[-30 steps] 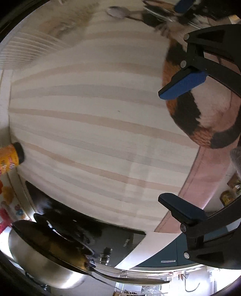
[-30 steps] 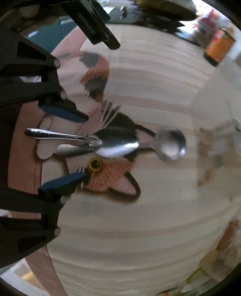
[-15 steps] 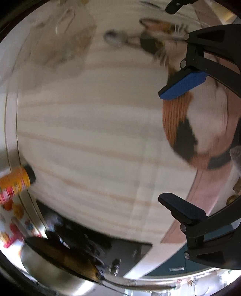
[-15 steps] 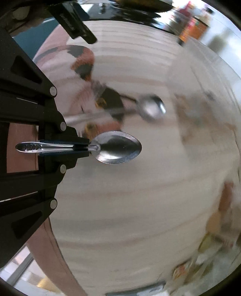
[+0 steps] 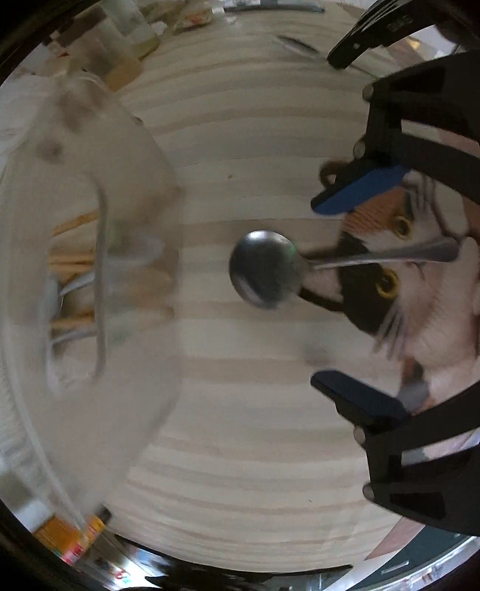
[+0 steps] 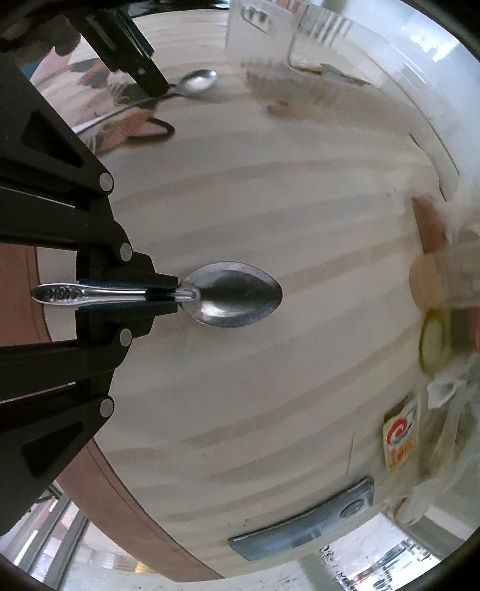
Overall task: Organize utensils
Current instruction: 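Grasp a silver spoon on the cat mat with each tool, then lift both spoons and move them toward the clear basket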
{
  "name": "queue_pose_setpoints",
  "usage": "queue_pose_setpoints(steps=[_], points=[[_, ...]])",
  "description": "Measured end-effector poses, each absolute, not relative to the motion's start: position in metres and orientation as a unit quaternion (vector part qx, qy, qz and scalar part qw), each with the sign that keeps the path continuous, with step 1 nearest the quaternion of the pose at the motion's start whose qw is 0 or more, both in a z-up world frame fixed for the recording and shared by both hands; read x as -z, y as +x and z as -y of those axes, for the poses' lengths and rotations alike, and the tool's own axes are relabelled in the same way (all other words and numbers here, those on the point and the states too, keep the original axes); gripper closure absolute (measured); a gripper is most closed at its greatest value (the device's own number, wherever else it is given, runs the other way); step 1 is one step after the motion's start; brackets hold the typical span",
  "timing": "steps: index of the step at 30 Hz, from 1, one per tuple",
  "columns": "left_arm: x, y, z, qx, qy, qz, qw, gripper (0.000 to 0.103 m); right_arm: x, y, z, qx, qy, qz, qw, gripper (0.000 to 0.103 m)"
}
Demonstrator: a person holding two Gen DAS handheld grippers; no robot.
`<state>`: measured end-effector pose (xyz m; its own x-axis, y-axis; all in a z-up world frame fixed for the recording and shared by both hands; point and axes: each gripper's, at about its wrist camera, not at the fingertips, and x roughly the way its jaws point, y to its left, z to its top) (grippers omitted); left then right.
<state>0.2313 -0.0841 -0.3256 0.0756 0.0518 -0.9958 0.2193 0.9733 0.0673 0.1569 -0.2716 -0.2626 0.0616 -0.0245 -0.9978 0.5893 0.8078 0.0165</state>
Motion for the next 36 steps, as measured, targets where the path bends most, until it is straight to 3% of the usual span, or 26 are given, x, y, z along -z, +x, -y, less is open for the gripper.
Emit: queue_pose_setpoints(steps=[2, 4, 7, 9, 20, 36], points=[[0.324, 0.233, 0.09, 0.055, 0.097, -0.663, 0.74, 0.028, 0.265, 0.154, 0.282, 0.223, 0.22, -0.649, 0.694, 0.097], [0.323, 0.234, 0.095, 0.067, 0.085, -0.657, 0.746, 0.051, 0.269, 0.154, 0.293, 0.223, 0.22, -0.651, 0.691, 0.097], [0.321, 0.236, 0.105, 0.074, 0.096, -0.648, 0.752, 0.075, 0.276, 0.154, 0.287, 0.219, 0.212, -0.651, 0.695, 0.097], [0.322, 0.236, 0.108, 0.083, 0.099, -0.646, 0.752, 0.1, 0.278, 0.155, 0.285, 0.217, 0.204, -0.653, 0.696, 0.096], [0.332, 0.205, 0.087, 0.09, 0.125, -0.651, 0.743, 0.101, 0.271, 0.157, 0.253, 0.178, 0.192, -0.666, 0.698, 0.097], [0.326, 0.197, -0.005, 0.055, 0.04, -0.676, 0.734, 0.103, 0.274, 0.178, 0.208, 0.104, 0.2, -0.674, 0.703, 0.097]])
